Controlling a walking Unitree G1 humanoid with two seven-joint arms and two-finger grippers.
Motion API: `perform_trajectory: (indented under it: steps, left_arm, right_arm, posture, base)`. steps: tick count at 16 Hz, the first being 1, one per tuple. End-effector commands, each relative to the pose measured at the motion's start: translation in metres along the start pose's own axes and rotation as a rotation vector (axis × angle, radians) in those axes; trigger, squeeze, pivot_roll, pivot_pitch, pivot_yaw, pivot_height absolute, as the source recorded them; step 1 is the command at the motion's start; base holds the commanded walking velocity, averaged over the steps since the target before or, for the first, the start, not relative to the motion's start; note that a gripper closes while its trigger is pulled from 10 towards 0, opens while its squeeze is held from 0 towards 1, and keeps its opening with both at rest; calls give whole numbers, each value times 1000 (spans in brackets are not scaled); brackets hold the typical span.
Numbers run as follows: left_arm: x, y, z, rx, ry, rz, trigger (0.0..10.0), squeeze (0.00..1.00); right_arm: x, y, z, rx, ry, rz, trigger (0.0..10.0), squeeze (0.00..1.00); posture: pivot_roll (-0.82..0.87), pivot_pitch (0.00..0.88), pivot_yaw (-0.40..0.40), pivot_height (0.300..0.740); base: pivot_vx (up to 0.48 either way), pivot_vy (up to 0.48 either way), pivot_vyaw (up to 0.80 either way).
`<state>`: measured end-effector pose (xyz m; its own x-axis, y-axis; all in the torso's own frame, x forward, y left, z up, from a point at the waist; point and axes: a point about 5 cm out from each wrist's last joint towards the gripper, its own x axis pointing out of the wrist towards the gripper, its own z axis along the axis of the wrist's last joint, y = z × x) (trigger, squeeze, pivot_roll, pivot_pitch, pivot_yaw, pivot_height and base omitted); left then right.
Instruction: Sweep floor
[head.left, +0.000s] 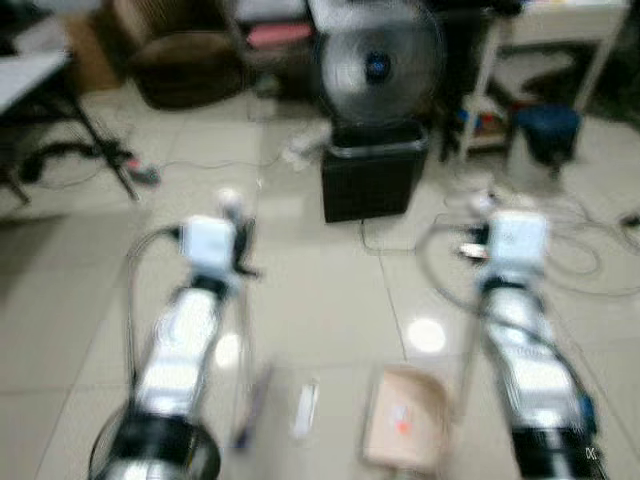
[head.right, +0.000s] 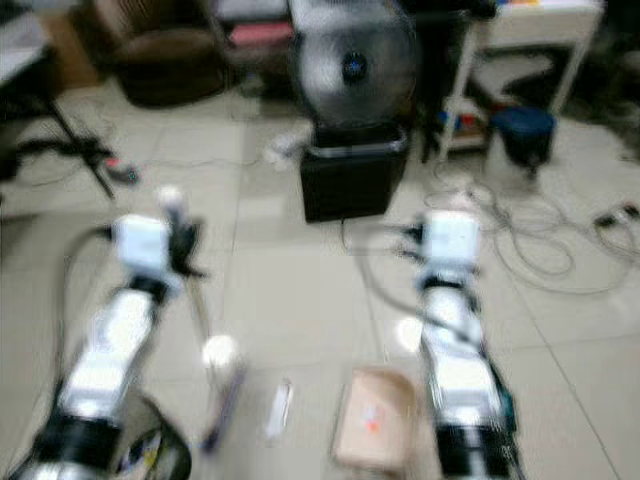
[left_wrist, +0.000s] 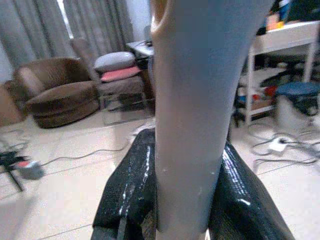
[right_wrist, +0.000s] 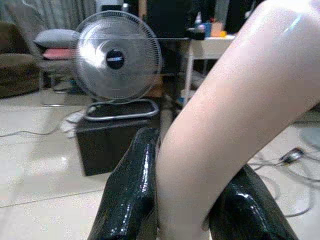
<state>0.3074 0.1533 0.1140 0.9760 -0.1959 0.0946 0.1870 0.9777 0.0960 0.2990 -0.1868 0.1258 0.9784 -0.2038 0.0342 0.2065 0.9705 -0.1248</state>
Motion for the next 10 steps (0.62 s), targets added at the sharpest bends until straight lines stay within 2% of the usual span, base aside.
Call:
perform_trajectory:
  steps: [1, 7, 10]
  left_arm:
    - [1, 11, 10, 28, -41, 22, 10000, 0]
    - [-1, 14, 8, 47, -30, 13, 10000, 0]
    - [-3, 18, 5, 4, -27, 43, 10000, 0]
  right_arm:
    - [1, 6, 11, 0, -51, 12, 10000, 0]
    - [1, 8, 10, 5, -58, 38, 10000, 0]
    - [2, 6, 8, -42, -91, 28, 10000, 0]
  posture:
    - [-80, 32, 55, 740]
    - [-71, 80, 61, 740]
    - [-61, 128, 60, 740]
  base:
    - [401, 0, 0]
    - [395, 0, 0]
    - [0, 0, 0]
